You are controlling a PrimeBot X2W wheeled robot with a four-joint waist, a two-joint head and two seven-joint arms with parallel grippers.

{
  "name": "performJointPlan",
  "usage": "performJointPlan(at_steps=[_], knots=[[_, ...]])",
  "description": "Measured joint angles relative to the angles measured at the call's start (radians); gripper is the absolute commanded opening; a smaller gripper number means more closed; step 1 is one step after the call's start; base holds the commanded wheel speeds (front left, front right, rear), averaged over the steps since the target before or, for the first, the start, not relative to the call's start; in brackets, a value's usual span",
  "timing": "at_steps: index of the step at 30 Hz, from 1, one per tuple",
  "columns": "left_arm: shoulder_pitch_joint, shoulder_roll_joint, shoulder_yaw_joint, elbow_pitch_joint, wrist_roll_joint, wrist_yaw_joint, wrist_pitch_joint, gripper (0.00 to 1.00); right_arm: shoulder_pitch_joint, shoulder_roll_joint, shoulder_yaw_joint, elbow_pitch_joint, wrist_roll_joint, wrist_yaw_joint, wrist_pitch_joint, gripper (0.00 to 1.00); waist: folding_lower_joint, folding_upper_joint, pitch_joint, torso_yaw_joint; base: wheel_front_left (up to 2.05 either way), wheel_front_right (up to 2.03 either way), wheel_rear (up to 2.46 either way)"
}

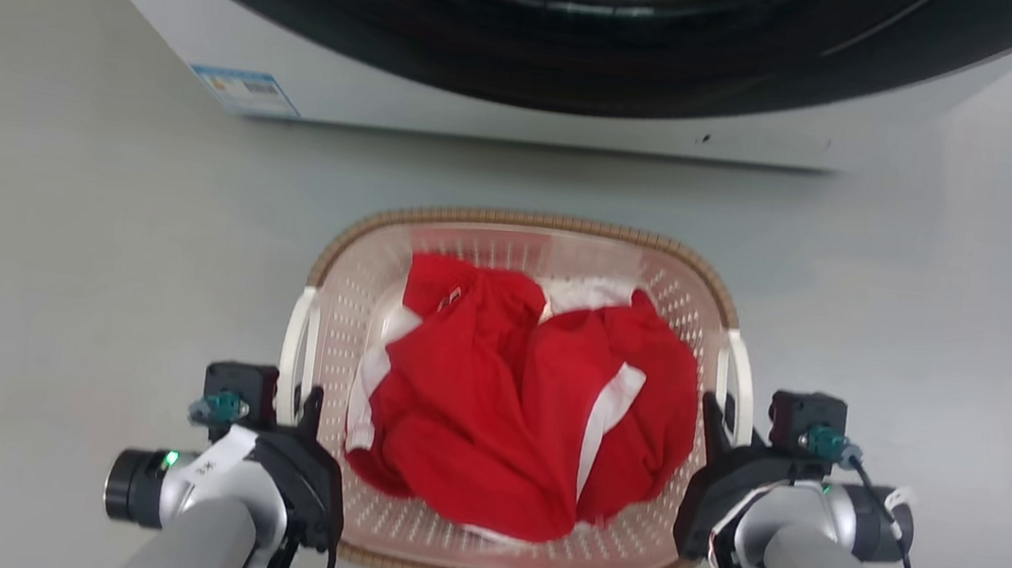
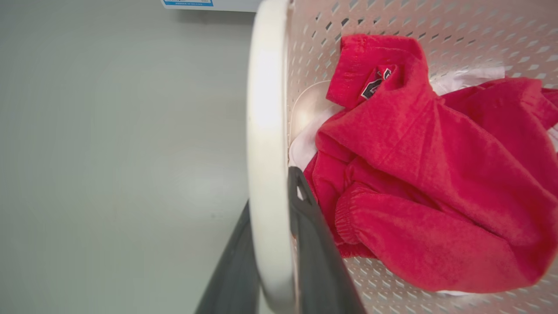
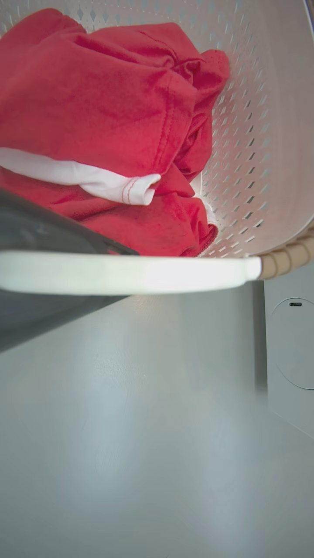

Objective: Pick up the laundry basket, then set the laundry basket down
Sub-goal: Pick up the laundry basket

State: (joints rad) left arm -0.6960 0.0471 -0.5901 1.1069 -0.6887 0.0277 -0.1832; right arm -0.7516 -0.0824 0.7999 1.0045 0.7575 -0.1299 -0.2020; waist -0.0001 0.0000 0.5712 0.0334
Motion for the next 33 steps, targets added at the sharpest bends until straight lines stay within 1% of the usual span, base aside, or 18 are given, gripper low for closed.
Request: performJointPlan(at_steps=[6, 13, 15, 20, 23, 33], knots=[[0.044, 0.000, -0.031, 0.020, -0.014, -0.001, 0.023, 0.00, 0.052, 0.000, 0.047, 0.001, 0.034, -0.003, 0.032, 0.00, 0.0000, 0.0000, -0.073, -0.001, 0.00, 0.00, 0.00], [0.116, -0.001, -0.066, 0.041, -0.050, -0.003, 0.060, 0.00, 0.147, 0.001, 0.091, -0.006, 0.124, -0.004, 0.090, 0.00, -0.0001, -0.0001, -0.177, -0.006, 0.00, 0.00, 0.00], [0.136, -0.001, -0.072, 0.047, -0.056, -0.010, 0.074, 0.00, 0.169, 0.001, 0.105, -0.007, 0.142, -0.007, 0.109, 0.00, 0.0000, -0.0001, -0.206, -0.008, 0.00, 0.00, 0.00], [0.176, 0.001, -0.080, 0.057, -0.076, -0.012, 0.094, 0.00, 0.205, 0.001, 0.144, -0.020, 0.185, -0.011, 0.150, 0.00, 0.0000, -0.0001, -0.280, -0.015, 0.00, 0.00, 0.00], [0.211, 0.002, -0.086, 0.057, -0.110, -0.012, 0.105, 0.00, 0.228, 0.001, 0.167, -0.021, 0.204, -0.011, 0.174, 0.00, -0.0001, -0.0001, -0.325, -0.020, 0.00, 0.00, 0.00], [0.310, 0.002, -0.123, 0.074, -0.135, -0.011, 0.154, 0.00, 0.318, 0.002, 0.229, -0.017, 0.267, -0.011, 0.236, 0.00, 0.0000, -0.0001, -0.474, -0.030, 0.00, 0.00, 0.00]])
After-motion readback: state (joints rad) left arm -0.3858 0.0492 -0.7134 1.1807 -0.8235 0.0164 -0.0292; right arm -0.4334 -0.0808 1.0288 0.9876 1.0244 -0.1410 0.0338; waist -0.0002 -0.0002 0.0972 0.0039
